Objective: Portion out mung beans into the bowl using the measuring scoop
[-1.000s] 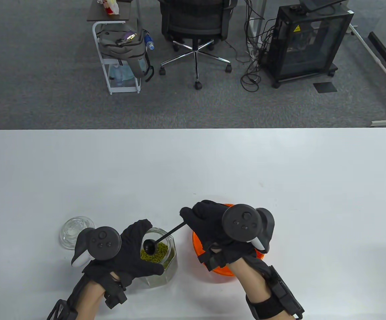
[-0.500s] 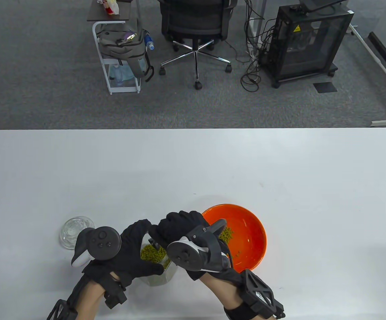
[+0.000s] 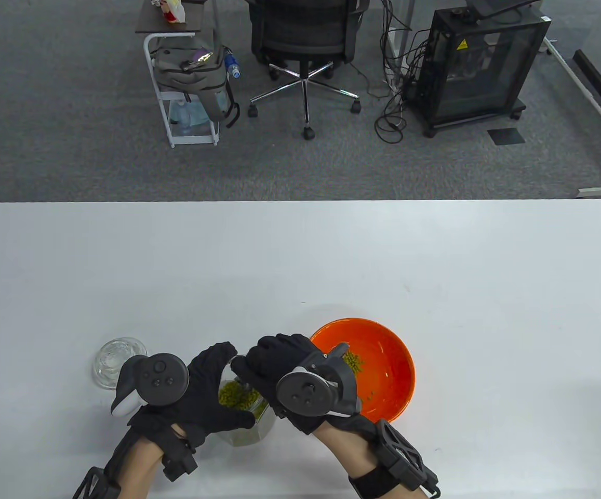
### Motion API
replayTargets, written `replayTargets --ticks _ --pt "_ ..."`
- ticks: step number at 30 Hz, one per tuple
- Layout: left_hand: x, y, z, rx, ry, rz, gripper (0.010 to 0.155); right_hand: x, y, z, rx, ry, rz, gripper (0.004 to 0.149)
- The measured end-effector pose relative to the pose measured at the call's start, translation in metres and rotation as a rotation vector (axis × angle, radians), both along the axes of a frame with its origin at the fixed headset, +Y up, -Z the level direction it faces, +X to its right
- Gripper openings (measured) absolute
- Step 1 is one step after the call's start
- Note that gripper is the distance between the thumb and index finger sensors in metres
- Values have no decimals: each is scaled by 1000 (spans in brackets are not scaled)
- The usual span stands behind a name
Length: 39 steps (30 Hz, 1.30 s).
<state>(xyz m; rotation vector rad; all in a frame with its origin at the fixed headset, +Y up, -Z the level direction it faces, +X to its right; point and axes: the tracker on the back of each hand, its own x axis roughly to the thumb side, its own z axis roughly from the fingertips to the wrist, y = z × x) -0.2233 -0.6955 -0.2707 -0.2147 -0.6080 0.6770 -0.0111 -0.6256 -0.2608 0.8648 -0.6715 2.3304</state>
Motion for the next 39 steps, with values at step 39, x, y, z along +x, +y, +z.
replayTargets --ticks 39 --pt "0 0 0 -1 -1 -2 126 72 -39 -37 -754 -165 -396 43"
